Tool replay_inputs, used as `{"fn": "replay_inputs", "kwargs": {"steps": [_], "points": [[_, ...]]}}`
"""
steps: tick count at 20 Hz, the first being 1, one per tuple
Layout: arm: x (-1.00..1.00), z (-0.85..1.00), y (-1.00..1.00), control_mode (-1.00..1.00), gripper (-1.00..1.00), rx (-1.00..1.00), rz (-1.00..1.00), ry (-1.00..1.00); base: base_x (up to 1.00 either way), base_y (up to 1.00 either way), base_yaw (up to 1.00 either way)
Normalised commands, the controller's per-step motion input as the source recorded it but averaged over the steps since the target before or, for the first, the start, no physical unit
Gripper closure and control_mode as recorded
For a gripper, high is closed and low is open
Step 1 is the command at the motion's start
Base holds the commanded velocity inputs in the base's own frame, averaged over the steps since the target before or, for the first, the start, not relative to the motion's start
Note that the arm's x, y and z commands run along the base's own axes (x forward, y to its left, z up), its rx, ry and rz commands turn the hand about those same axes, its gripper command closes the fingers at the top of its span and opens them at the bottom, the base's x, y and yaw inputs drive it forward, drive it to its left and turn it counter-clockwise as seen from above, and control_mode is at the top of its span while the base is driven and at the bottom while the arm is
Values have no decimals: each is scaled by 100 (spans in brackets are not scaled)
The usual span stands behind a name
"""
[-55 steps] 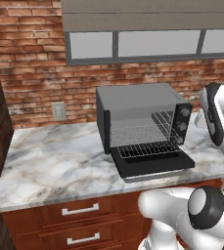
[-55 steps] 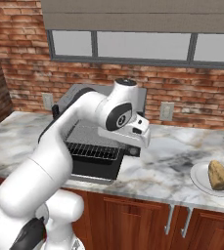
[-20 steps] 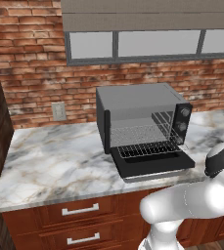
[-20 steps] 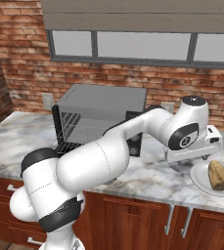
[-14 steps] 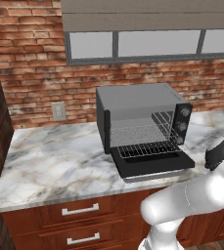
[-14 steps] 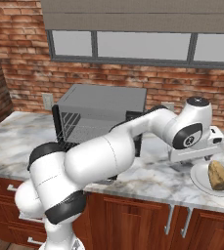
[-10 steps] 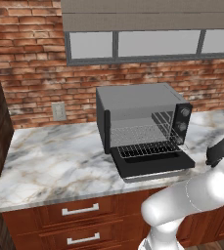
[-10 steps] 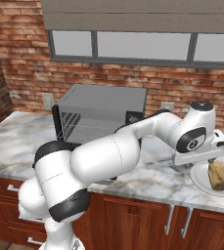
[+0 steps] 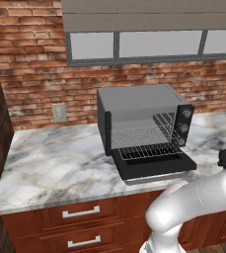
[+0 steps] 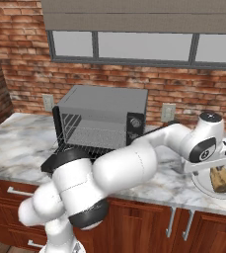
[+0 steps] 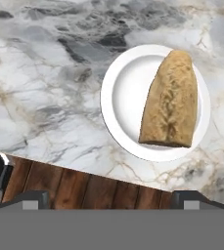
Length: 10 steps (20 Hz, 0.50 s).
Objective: Pull the toaster oven rack outwards. Pick up the baguette from the plate and place it on the toaster oven rack. Close the toaster oven door fully and set the temperature to the lowest setting.
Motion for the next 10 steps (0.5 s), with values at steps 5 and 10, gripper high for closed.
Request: {"fn": "replay_inputs", "kwargs": {"steps": [5, 10], "points": [[31, -18, -26, -100, -100, 2, 0, 5, 0, 0, 0], [24, -21, -17, -100, -100, 1, 0, 8, 0, 0, 0]]}}
